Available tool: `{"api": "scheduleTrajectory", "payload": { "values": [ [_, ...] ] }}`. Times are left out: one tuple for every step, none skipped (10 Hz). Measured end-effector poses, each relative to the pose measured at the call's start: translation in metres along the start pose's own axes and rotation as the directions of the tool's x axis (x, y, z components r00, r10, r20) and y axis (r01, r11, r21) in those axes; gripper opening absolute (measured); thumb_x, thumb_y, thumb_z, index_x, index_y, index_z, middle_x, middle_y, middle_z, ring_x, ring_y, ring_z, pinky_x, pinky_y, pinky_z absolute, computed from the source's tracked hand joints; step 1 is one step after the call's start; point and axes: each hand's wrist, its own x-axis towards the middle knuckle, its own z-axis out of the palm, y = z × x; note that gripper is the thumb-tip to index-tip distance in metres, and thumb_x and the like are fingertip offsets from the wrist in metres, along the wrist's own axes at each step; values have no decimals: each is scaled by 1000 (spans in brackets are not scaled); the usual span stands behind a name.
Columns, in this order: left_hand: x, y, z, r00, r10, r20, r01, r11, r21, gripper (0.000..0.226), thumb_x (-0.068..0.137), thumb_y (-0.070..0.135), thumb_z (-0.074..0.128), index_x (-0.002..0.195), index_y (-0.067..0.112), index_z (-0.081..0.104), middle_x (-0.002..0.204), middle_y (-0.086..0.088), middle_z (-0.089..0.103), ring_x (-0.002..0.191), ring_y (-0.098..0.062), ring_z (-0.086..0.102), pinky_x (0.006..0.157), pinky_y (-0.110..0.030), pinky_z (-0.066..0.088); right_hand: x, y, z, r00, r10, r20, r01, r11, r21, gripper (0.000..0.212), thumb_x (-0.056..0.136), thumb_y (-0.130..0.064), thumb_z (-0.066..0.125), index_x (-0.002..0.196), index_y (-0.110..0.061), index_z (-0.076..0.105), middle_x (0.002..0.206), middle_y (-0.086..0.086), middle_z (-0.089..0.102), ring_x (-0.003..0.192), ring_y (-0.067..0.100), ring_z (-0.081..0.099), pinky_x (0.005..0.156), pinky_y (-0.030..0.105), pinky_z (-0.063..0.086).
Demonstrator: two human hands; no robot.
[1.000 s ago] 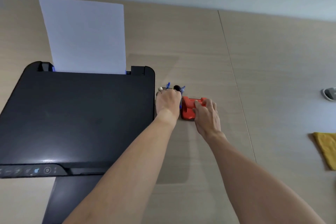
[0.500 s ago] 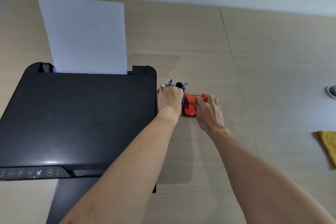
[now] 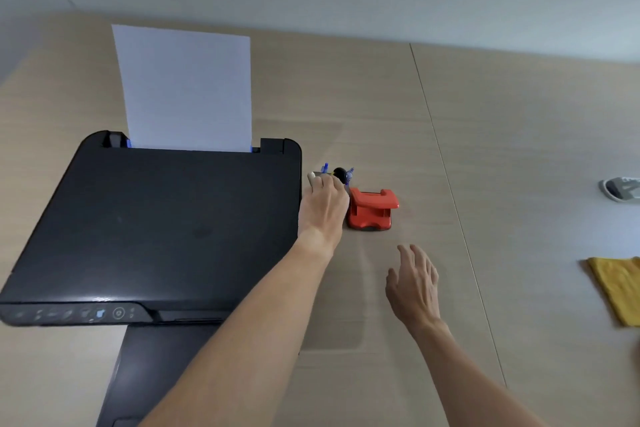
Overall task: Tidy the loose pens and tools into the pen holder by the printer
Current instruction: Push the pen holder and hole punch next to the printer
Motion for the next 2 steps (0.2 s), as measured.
{"api": "scheduleTrajectory", "payload": {
  "values": [
    [-28,4,-8,999,-14,-49,7,992,-127,46,89,7,63,130,0,45,129,-21,51,118,-32,55,92,-35,50,-28,2,-1,1000,8,-12,-7,998,64,47,89,-12,54,135,-8,42,145,17,39,138,30,31,115,43,24],
    [-62,17,-10,997,-11,-79,-8,973,-232,42,90,8,60,129,4,45,139,-24,43,109,-31,58,85,-37,50,-56,4,-9,992,28,-123,-8,987,162,45,88,-10,57,132,-7,46,141,17,43,134,31,38,112,46,29]
  ]
}}
